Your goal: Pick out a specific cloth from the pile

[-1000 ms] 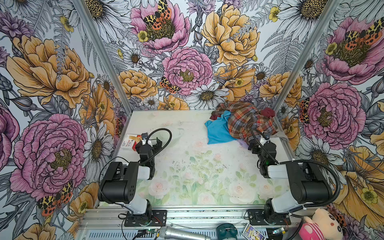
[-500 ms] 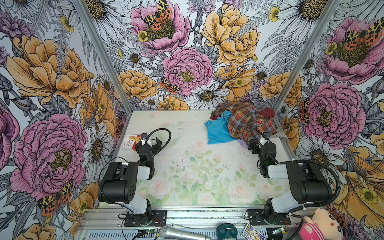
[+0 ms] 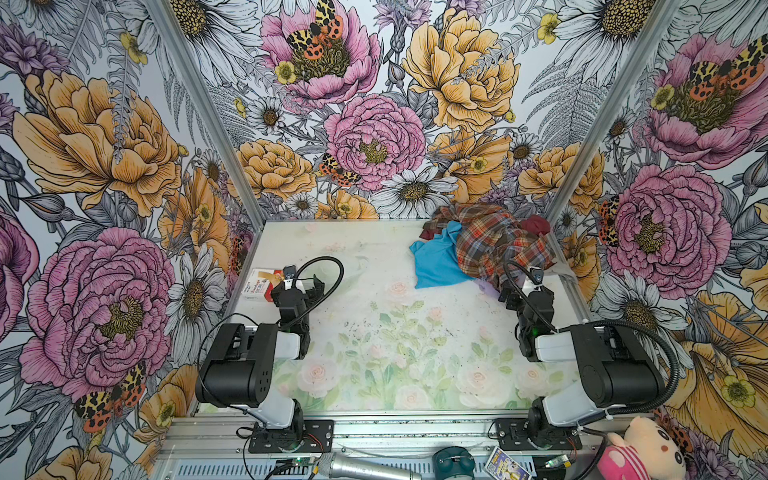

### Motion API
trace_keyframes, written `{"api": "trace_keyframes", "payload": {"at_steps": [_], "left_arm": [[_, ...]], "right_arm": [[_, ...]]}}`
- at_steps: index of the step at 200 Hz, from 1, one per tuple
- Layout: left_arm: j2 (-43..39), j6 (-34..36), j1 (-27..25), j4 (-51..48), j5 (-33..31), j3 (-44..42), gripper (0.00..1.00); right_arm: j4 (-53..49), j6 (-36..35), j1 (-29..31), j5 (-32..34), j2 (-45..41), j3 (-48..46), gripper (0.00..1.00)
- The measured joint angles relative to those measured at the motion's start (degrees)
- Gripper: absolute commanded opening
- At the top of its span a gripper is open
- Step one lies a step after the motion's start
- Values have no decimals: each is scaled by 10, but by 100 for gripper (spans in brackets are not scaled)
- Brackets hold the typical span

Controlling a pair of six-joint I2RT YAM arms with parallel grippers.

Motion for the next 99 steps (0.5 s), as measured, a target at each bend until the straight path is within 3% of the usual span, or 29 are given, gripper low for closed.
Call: {"api": "trace_keyframes", "payload": {"at_steps": [45,79,99], "left_arm": [[-2,6,-14,0,-9,0,99],[-25,6,-17,-3,-38,0,99],[-53,9,-33,-64,-76,21,99]], "right_arm": [[25,2,6,17,-22,-29,98],[-105,9,13,39,-160,2,100],[-158,24,22,67,-223,4,99]]}}
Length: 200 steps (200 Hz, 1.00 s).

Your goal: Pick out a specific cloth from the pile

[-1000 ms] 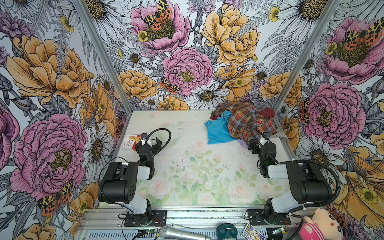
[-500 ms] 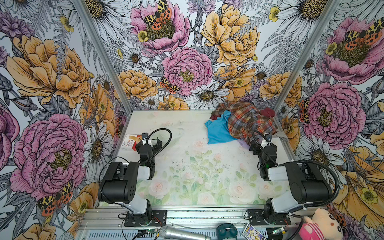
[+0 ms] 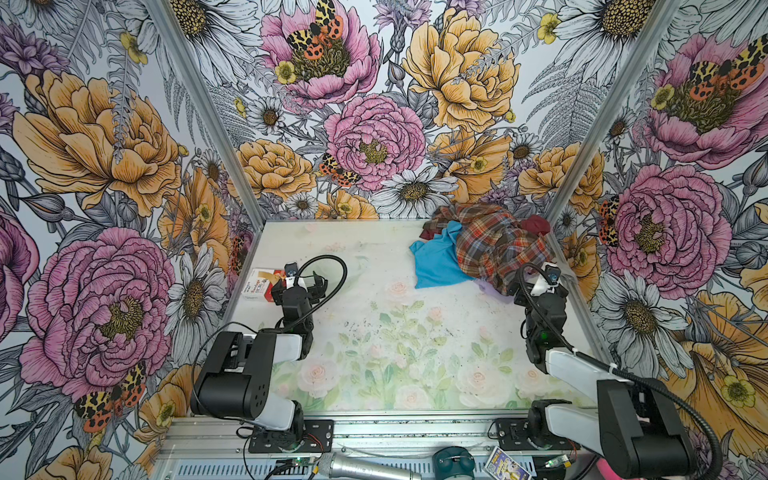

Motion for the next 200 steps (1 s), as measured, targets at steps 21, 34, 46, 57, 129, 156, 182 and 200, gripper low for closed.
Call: {"api": "trace_keyframes", "payload": {"at_steps": [21,34,46,57,129,156,182,200], "left_arm": [[-33,15,-36,-84,-23,54,99],[-51,14,-57,-137,-26,94,99],[-63,4,-73,-183,-24,127,99],[-67,-9,-90,-233,-21,165,99],[-10,-96,-178,-473,119,323,99],[17,-139,-184,-517,202,347,99],[43,-178,-184,-537,275,366,99],[60,-199,-184,-539,312,375,98]], "right_arm": [[-82,35,6,38,-58,0,99],[-135,57,8,59,-85,1,99],[-186,75,12,77,-108,3,100],[-237,90,14,90,-128,10,99],[-461,194,59,105,-192,101,96],[-502,228,129,111,-169,121,95],[-522,258,206,129,-126,147,94],[-527,276,254,145,-82,174,94]]}}
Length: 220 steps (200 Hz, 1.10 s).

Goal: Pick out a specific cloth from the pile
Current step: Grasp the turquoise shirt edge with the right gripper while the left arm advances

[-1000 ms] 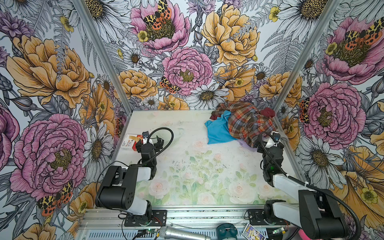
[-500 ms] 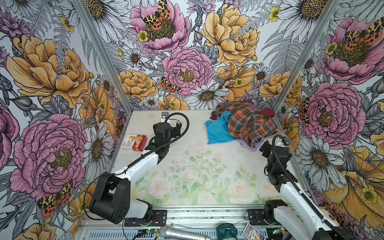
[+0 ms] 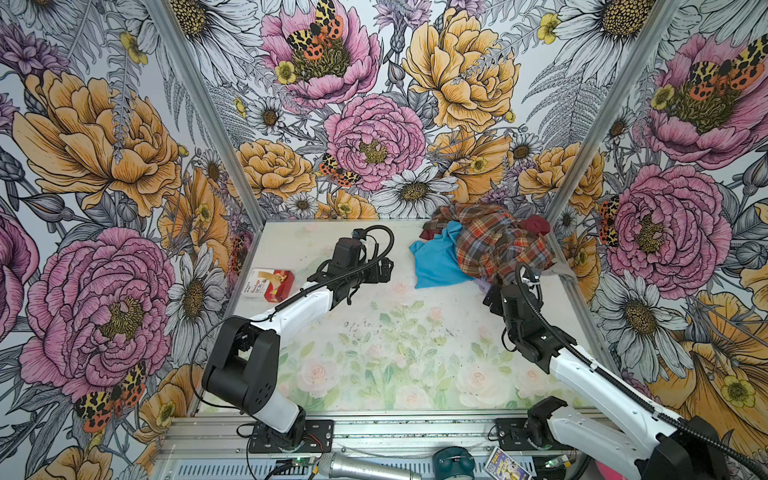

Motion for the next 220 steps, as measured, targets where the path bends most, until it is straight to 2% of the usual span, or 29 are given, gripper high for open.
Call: {"api": "trace_keyframes", "payload": {"at_steps": [36,73,121,164,196,220], "left_arm": [[34,-37,-2,-2,48,6,96],[45,-70,-3,-1,77,6,95],[40,-90,10,0,79,6,94],[9,-103,83,3,69,6,93],[6,-120,149,7,68,6,91],[6,-131,180,7,67,6,91]], "right_arm": [[0,33,66,6,113,69,93],[6,60,81,-16,204,112,91],[11,68,102,-64,327,207,87],[10,63,124,-93,446,311,84],[-9,60,129,-95,529,389,79],[-31,55,130,-87,575,433,75]]}}
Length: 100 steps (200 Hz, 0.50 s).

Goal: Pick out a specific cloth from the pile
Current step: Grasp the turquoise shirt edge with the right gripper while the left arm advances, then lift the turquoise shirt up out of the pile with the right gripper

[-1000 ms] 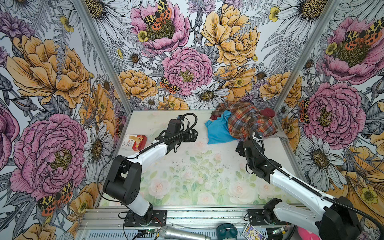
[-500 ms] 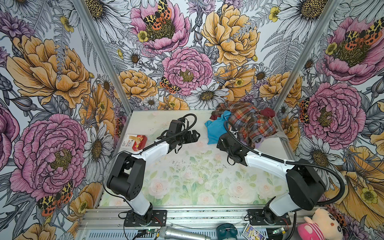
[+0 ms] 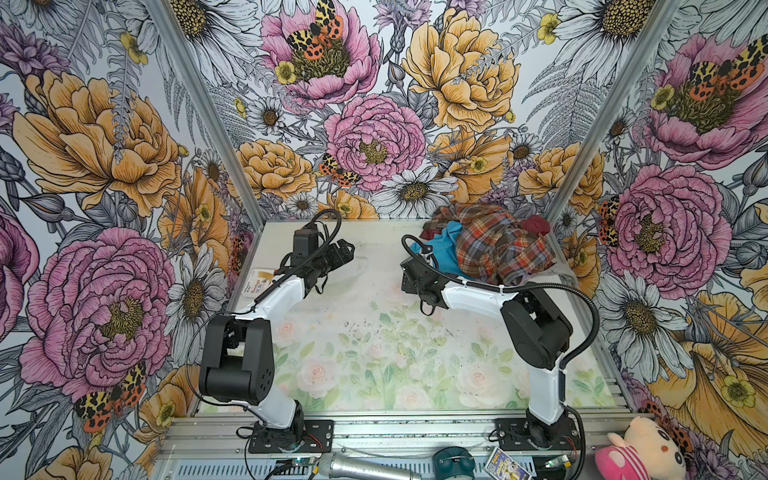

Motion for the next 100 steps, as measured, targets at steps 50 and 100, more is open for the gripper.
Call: {"api": "trace_keyframes", "payload": {"at_steps": [50,100], "left_arm": [[0,-17,5,5,3,0,89],[0,-26,5,14,9,-1,89]], "right_arm": [[-32,-11,-10,25,58,51,67],[-48,-14,-28,25,103,87,45]]}}
